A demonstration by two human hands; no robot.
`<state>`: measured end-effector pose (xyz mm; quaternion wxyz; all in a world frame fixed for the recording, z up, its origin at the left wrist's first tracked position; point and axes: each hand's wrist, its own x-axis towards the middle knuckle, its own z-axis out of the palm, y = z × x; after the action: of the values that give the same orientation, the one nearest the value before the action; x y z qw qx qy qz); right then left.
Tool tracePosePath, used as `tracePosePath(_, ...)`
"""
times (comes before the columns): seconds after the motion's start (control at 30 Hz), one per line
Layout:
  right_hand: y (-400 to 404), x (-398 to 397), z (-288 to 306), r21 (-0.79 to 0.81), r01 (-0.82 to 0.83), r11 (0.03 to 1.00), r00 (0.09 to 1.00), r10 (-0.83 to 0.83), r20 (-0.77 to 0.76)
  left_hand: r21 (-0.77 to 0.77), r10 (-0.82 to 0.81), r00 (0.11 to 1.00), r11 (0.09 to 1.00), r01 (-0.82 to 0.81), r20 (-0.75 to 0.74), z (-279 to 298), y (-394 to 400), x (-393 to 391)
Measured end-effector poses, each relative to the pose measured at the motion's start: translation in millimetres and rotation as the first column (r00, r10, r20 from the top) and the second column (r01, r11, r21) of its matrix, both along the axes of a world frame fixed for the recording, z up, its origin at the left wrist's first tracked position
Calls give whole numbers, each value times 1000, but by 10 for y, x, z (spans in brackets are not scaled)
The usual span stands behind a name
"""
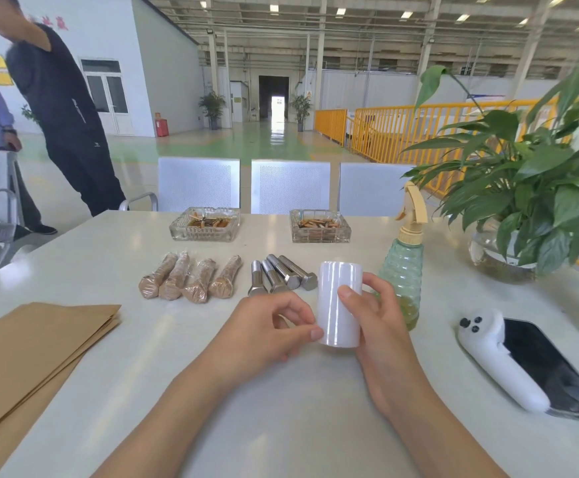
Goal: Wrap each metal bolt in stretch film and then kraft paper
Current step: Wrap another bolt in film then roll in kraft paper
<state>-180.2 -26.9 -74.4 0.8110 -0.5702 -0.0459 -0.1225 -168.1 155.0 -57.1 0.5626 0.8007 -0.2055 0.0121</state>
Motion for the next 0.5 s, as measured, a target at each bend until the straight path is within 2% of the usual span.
tracePosePath(0.07,-1,8,-14,-30,13,999,1000,-13,1,-5,15,999,1000,-15,29,0,19,4)
tracePosePath(0.27,9,17,-31,-64,45,997,997,-48,-56,152,93,977,981,-123,189,-40,-4,-9)
tracePosePath(0.37,-4,0,20,49,11,999,991,-5,-135,88,146,979,983,-159,143,-43,29,31)
tracePosePath(0.5,-20,-36,90,235,-57,970,973,107,-203,-86,152,988,985,-149,18,-37,34,50)
